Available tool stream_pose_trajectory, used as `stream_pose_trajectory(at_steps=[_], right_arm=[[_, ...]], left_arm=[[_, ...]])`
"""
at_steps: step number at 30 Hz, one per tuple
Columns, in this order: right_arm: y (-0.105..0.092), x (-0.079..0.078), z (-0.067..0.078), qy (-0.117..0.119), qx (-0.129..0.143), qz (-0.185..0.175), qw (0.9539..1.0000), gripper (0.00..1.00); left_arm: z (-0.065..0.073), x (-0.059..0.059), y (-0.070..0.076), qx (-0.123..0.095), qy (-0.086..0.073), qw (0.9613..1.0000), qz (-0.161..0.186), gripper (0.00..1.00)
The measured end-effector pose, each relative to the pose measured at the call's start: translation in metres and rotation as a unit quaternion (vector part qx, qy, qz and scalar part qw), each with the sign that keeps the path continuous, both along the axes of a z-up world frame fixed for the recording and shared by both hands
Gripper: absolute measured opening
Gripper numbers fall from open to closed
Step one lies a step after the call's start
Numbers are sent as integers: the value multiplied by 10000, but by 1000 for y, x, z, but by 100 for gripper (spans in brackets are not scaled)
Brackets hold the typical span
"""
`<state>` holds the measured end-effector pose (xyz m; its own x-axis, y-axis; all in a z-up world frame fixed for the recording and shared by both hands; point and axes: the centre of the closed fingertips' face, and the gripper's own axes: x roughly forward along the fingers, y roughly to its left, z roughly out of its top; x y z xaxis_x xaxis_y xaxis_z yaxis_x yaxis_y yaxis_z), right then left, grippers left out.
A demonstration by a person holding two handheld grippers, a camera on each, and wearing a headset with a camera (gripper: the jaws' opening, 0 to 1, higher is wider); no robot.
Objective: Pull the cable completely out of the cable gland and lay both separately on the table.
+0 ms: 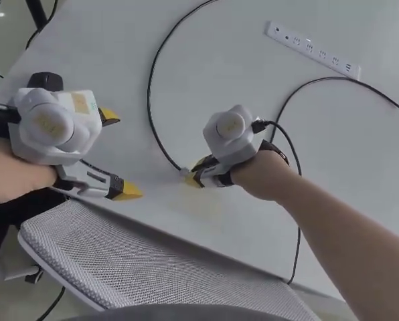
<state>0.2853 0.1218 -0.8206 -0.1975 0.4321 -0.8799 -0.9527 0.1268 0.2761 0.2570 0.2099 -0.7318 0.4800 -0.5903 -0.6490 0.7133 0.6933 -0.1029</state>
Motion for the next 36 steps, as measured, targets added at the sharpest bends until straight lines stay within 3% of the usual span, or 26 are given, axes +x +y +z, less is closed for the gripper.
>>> stream_pose_trajectory(at_steps=[22, 29, 31, 33, 36], right_arm=[[-12, -3, 47, -126, 262, -269, 9992, 7], [-18, -3, 69, -178, 384, -388, 9984, 6], [-19, -3, 76, -257, 426, -386, 9980, 6], [-19, 3, 82, -498, 512, -439, 9965, 6], [-22, -1, 94, -486, 600, -496, 9958, 6]], left_arm=[[17, 12, -17, 77, -115, 9992, -380, 83], [26, 20, -36, -7, -196, 9981, -586, 83], [28, 20, -43, -44, -203, 9975, -675, 83], [30, 22, -49, -71, -205, 9972, -717, 83], [35, 25, -60, -213, -232, 9965, -769, 82]])
